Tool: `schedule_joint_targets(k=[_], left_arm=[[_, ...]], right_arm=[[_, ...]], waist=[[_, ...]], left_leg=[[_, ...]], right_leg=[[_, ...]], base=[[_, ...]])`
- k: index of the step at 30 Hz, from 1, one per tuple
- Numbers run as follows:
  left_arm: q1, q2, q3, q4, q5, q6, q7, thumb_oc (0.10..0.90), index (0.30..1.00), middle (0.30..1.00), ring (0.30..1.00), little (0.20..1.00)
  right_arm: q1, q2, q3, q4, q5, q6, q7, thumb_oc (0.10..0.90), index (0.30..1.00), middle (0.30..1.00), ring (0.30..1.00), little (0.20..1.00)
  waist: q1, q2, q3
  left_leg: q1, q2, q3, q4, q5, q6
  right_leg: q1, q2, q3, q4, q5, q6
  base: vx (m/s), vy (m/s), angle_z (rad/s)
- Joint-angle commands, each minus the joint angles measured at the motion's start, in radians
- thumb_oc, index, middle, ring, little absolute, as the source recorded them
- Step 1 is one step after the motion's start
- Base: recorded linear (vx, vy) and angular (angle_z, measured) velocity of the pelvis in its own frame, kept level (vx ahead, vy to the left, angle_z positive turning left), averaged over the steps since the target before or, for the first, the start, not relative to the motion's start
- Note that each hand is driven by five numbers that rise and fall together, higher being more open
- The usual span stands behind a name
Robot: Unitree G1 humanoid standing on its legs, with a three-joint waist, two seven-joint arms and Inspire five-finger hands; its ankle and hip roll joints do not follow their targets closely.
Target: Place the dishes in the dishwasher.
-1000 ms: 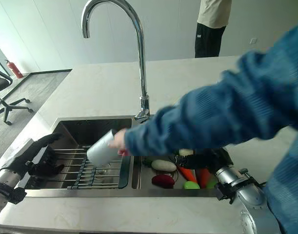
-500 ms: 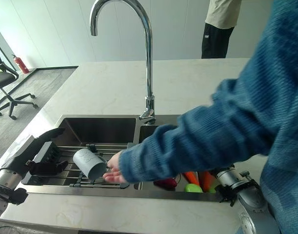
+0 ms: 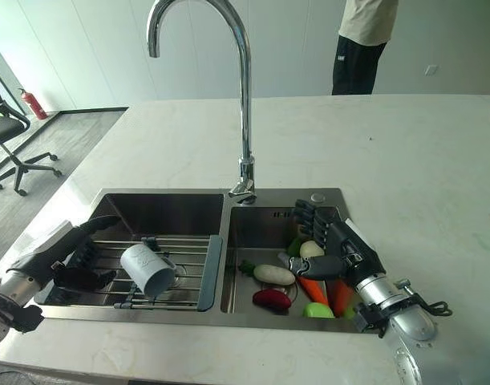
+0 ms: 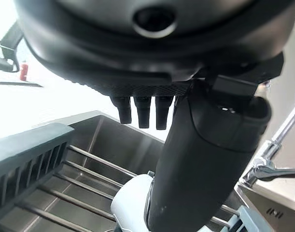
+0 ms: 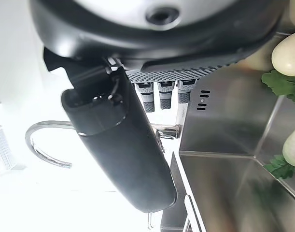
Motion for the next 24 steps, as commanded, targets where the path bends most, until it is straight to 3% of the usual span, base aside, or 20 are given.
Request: schedule_joint_targets(k=[1, 10, 24], left_arm=[[-0.124, 0.076, 0.057, -0.058, 0.06, -0.018, -0.002, 0.8, 0.9, 0.9, 0.9, 0.9], [-0.179, 0.147, 0.033, -0.024, 0.097, -0.02, -0.057, 0.8, 0.9, 0.9, 0.9, 0.9], [-0.195, 0.176, -0.001, -0.015, 0.148, -0.038, -0.142, 0.8, 0.9, 0.9, 0.9, 0.9]], right_arm=[[-0.155, -0.04, -0.011, -0.085, 0.02, -0.09, -0.017, 0.8, 0.9, 0.9, 0.9, 0.9], [-0.17, -0.059, -0.013, -0.074, 0.033, -0.084, -0.011, 0.8, 0.9, 0.9, 0.9, 0.9], [-0.175, -0.073, -0.015, -0.08, 0.044, -0.068, -0.008, 0.8, 0.9, 0.9, 0.9, 0.9]], waist=[[-0.025, -0.005, -0.012], [-0.041, 0.004, -0.015], [-0.049, 0.007, -0.017]], left_leg=[[0.042, 0.015, 0.039, 0.131, -0.231, -0.014], [0.044, 0.019, 0.048, 0.131, -0.234, -0.014], [0.046, 0.021, 0.054, 0.131, -0.235, -0.014]], right_leg=[[0.072, 0.027, -0.006, -0.126, 0.027, 0.105], [0.067, 0.031, 0.004, -0.126, 0.03, 0.108], [0.066, 0.034, 0.011, -0.126, 0.031, 0.109]], base=[[0.0, 0.0, 0.0], [-0.01, 0.0, -0.02], [0.0, 0.0, 0.0]])
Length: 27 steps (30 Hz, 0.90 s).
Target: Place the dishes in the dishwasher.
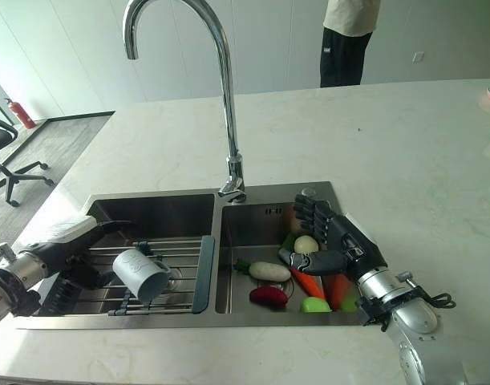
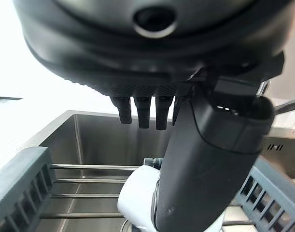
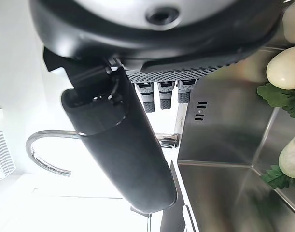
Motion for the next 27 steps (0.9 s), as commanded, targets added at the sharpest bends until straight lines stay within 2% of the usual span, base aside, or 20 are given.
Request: schedule_joint_targets(k=[1, 16, 27], left_arm=[[-0.117, 0.096, 0.045, -0.019, 0.007, -0.03, 0.012, 0.8, 0.9, 0.9, 0.9, 0.9], [-0.137, 0.111, -0.002, -0.021, 0.012, -0.067, -0.08, 0.8, 0.9, 0.9, 0.9, 0.9], [-0.146, 0.108, -0.028, -0.019, 0.041, -0.073, -0.105, 0.8, 0.9, 0.9, 0.9, 0.9]], right_arm=[[-0.148, -0.04, -0.015, -0.08, 0.04, -0.081, -0.012, 0.8, 0.9, 0.9, 0.9, 0.9], [-0.151, -0.053, -0.005, -0.075, 0.049, -0.088, -0.014, 0.8, 0.9, 0.9, 0.9, 0.9], [-0.145, -0.049, -0.002, -0.073, 0.043, -0.093, -0.009, 0.8, 0.9, 0.9, 0.9, 0.9]], waist=[[-0.02, -0.013, -0.022], [-0.025, -0.012, -0.021], [-0.031, -0.013, -0.02]], left_leg=[[0.04, 0.019, 0.039, 0.133, -0.238, -0.019], [0.042, 0.019, 0.043, 0.133, -0.239, -0.016], [0.044, 0.021, 0.046, 0.133, -0.24, -0.015]], right_leg=[[0.071, 0.029, -0.005, -0.126, 0.031, 0.109], [0.071, 0.03, -0.004, -0.126, 0.034, 0.111], [0.071, 0.033, 0.0, -0.126, 0.034, 0.111]], base=[[0.0, 0.001, -0.03], [0.0, 0.0, -0.02], [0.0, 0.0, 0.0]])
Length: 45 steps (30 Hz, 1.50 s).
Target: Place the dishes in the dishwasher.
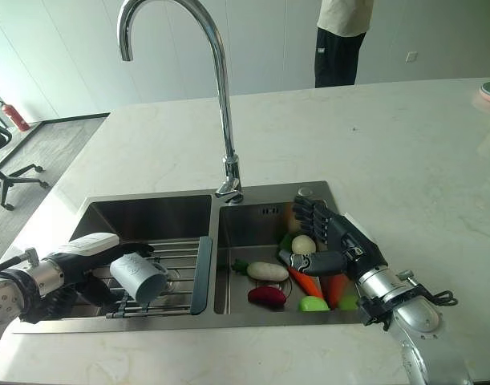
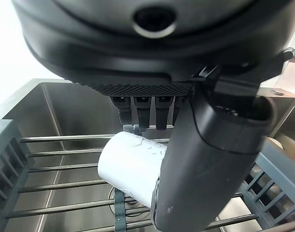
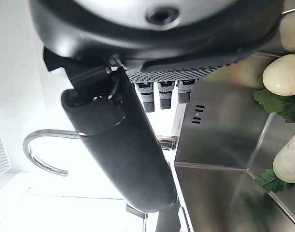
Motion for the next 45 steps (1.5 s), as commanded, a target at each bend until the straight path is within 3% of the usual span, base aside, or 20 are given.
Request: schedule_joint_targets(k=[1, 10, 25, 45], left_arm=[[-0.116, 0.103, 0.046, -0.019, 0.047, -0.026, 0.034, 0.8, 0.9, 0.9, 0.9, 0.9], [-0.136, 0.109, -0.001, 0.042, 0.135, -0.039, 0.093, 0.8, 0.9, 0.9, 0.9, 0.9], [-0.146, 0.081, -0.029, 0.027, 0.11, -0.047, 0.071, 0.8, 0.9, 0.9, 0.9, 0.9], [-0.156, 0.044, -0.085, 0.063, 0.158, 0.003, 0.058, 0.8, 0.9, 0.9, 0.9, 0.9]], right_arm=[[-0.143, -0.019, -0.008, -0.074, 0.039, -0.095, -0.011, 0.8, 0.9, 0.9, 0.9, 0.9], [-0.15, -0.018, 0.01, -0.066, 0.027, -0.101, -0.013, 0.8, 0.9, 0.9, 0.9, 0.9], [-0.14, 0.001, 0.015, -0.071, 0.015, -0.098, -0.01, 0.8, 0.9, 0.9, 0.9, 0.9], [-0.143, 0.013, 0.032, -0.057, -0.005, -0.109, -0.007, 0.8, 0.9, 0.9, 0.9, 0.9]], waist=[[-0.027, -0.009, -0.022], [-0.036, -0.007, -0.023], [-0.043, -0.008, -0.02], [-0.046, -0.016, -0.016]], left_leg=[[0.032, 0.021, 0.035, 0.142, -0.24, -0.016], [0.035, 0.024, 0.039, 0.142, -0.242, -0.016], [0.037, 0.025, 0.047, 0.142, -0.245, -0.013], [0.04, 0.028, 0.047, 0.142, -0.247, -0.013]], right_leg=[[0.068, 0.031, -0.013, -0.122, 0.032, 0.11], [0.068, 0.036, -0.006, -0.122, 0.03, 0.107], [0.066, 0.034, -0.001, -0.122, 0.032, 0.111], [0.069, 0.042, 0.005, -0.122, 0.027, 0.107]], base=[[0.0, 0.0, 0.0], [0.0, -0.001, -0.01], [0.0, 0.0, -0.01], [0.0, 0.0, -0.01]])
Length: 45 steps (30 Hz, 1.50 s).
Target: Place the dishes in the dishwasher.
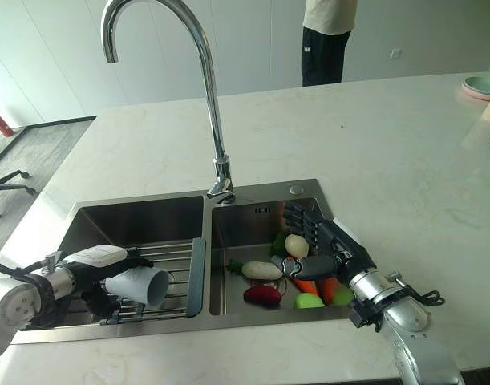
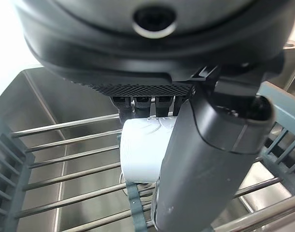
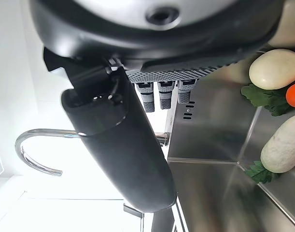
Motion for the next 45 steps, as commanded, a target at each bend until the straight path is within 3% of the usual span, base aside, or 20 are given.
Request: schedule_joint_targets(k=[1, 15, 16, 17, 18, 19, 20, 21, 22, 37, 45], left_arm=[[-0.112, 0.013, 0.051, -0.011, 0.012, 0.014, 0.046, 0.8, 0.9, 0.9, 0.9, 0.9], [-0.131, -0.007, 0.02, 0.039, 0.011, 0.056, 0.092, 0.8, 0.9, 0.9, 0.9, 0.9], [-0.136, -0.012, 0.013, 0.05, 0.007, 0.066, 0.101, 0.778, 0.867, 0.867, 0.867, 0.867], [-0.148, -0.024, -0.002, 0.067, 0.007, 0.088, 0.113, 0.645, 0.667, 0.667, 0.667, 0.667], [-0.151, -0.025, -0.005, 0.071, 0.004, 0.093, 0.115, 0.645, 0.667, 0.667, 0.667, 0.667], [-0.157, -0.031, -0.012, 0.077, 0.005, 0.1, 0.121, 0.563, 0.545, 0.545, 0.545, 0.545], [-0.162, -0.038, -0.018, 0.082, 0.006, 0.105, 0.128, 0.522, 0.484, 0.484, 0.484, 0.484], [-0.165, -0.044, -0.022, 0.09, -0.005, 0.107, 0.141, 0.428, 0.342, 0.342, 0.342, 0.342], [-0.168, -0.049, -0.024, 0.096, -0.005, 0.105, 0.149, 0.4, 0.3, 0.3, 0.3, 0.3], [-0.162, -0.103, -0.037, 0.101, -0.006, 0.104, 0.24, 0.4, 0.3, 0.3, 0.3, 0.3], [-0.118, -0.102, 0.047, 0.062, -0.122, 0.071, 0.335, 0.4, 0.3, 0.3, 0.3, 0.3]], right_arm=[[-0.134, 0.015, -0.027, -0.069, -0.004, -0.11, -0.008, 0.8, 0.9, 0.9, 0.9, 0.9], [-0.14, 0.022, -0.014, -0.066, -0.013, -0.111, -0.005, 0.8, 0.9, 0.9, 0.9, 0.9], [-0.142, 0.022, -0.011, -0.066, -0.012, -0.112, -0.005, 0.8, 0.9, 0.9, 0.9, 0.9], [-0.146, 0.026, -0.005, -0.061, -0.018, -0.115, -0.004, 0.8, 0.9, 0.9, 0.9, 0.9], [-0.146, 0.026, -0.004, -0.058, -0.019, -0.117, -0.004, 0.8, 0.9, 0.9, 0.9, 0.9], [-0.148, 0.028, 0.0, -0.056, -0.02, -0.119, -0.004, 0.8, 0.9, 0.9, 0.9, 0.9], [-0.151, 0.031, 0.003, -0.057, -0.023, -0.117, -0.006, 0.8, 0.9, 0.9, 0.9, 0.9], [-0.152, 0.032, 0.004, -0.055, -0.025, -0.118, -0.005, 0.8, 0.9, 0.9, 0.9, 0.9], [-0.153, 0.033, 0.004, -0.053, -0.025, -0.119, -0.003, 0.8, 0.9, 0.9, 0.9, 0.9], [-0.144, 0.06, 0.008, -0.053, -0.052, -0.12, 0.006, 0.8, 0.9, 0.9, 0.9, 0.9], [-0.128, 0.07, -0.01, -0.055, -0.054, -0.125, 0.002, 0.8, 0.9, 0.9, 0.9, 0.9]], waist=[[-0.023, -0.013, -0.025], [-0.029, -0.014, -0.026], [-0.03, -0.014, -0.026], [-0.031, -0.015, -0.027], [-0.031, -0.015, -0.027], [-0.031, -0.016, -0.027], [-0.031, -0.016, -0.027], [-0.031, -0.017, -0.027], [-0.031, -0.017, -0.026], [-0.032, -0.024, -0.025], [-0.023, -0.024, -0.021]], left_leg=[[0.019, 0.026, 0.023, 0.146, -0.244, -0.015], [0.019, 0.027, 0.03, 0.146, -0.243, -0.015], [0.019, 0.027, 0.031, 0.146, -0.243, -0.015], [0.019, 0.026, 0.031, 0.146, -0.243, -0.015], [0.019, 0.026, 0.031, 0.146, -0.243, -0.015], [0.019, 0.026, 0.032, 0.146, -0.243, -0.015], [0.02, 0.026, 0.031, 0.146, -0.244, -0.014], [0.02, 0.027, 0.033, 0.146, -0.244, -0.015], [0.021, 0.027, 0.033, 0.146, -0.244, -0.014], [0.023, 0.027, 0.034, 0.146, -0.245, -0.014], [0.024, 0.026, 0.033, 0.146, -0.244, -0.014]], right_leg=[[0.061, 0.032, -0.019, -0.116, 0.023, 0.103], [0.058, 0.031, -0.015, -0.116, 0.025, 0.106], [0.058, 0.031, -0.015, -0.116, 0.025, 0.105], [0.058, 0.031, -0.014, -0.116, 0.025, 0.105], [0.058, 0.031, -0.014, -0.116, 0.025, 0.105], [0.059, 0.031, -0.014, -0.116, 0.024, 0.105], [0.059, 0.032, -0.014, -0.116, 0.024, 0.105], [0.059, 0.031, -0.015, -0.116, 0.024, 0.105], [0.06, 0.031, -0.015, -0.116, 0.024, 0.104], [0.062, 0.034, -0.01, -0.116, 0.022, 0.103], [0.062, 0.032, -0.012, -0.116, 0.024, 0.103]], base=[[0.0, 0.0, 0.0], [0.0, 0.0, 0.0], [0.0, 0.0, 0.0], [0.0, 0.0, 0.0], [0.0, 0.0, 0.0], [0.0, 0.0, 0.0], [0.0, 0.0, 0.0], [0.0, 0.0, 0.0], [-0.01, -0.001, -0.03], [0.0, -0.001, -0.01], [0.0, 0.0, 0.0]])
